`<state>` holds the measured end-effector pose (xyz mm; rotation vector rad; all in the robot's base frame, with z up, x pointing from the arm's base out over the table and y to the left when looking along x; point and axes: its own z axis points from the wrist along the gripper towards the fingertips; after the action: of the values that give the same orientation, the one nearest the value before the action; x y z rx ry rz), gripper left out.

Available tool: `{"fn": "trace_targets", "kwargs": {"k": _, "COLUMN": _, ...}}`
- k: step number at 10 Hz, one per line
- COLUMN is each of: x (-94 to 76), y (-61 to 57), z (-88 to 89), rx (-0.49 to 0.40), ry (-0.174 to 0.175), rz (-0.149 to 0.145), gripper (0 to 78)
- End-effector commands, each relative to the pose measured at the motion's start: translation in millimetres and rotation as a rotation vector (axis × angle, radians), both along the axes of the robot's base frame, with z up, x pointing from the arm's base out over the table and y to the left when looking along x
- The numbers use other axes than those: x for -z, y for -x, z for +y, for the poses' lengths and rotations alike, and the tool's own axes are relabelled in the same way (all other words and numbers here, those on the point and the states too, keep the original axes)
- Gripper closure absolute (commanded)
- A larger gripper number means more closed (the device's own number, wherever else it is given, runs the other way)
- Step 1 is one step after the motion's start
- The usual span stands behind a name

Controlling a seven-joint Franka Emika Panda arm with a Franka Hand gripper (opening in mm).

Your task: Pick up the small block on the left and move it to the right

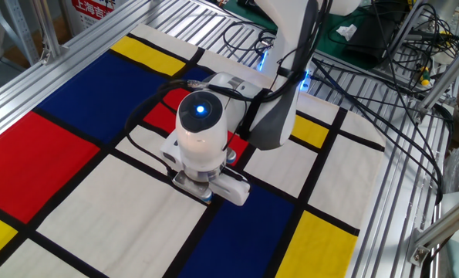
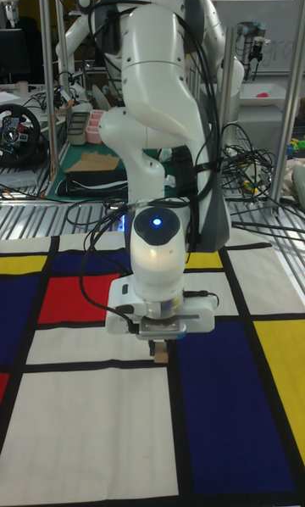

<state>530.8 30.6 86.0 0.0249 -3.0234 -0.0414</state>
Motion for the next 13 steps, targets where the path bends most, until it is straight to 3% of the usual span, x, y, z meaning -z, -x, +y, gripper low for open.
{"fn": "trace_targets", "kwargs": {"k": 1, "x": 1.3, "y": -1.6, "z": -0.2, "rx": -0.005, "ry": -0.001, "rz": -0.004, "gripper": 76.4}}
{"fn": "trace_targets", "kwargs": {"k": 13, "x": 3.3, "y": -1.7, "z": -0.1, "rx": -0.038, "ry": 0.0, "rz": 0.002, "gripper": 76.4}}
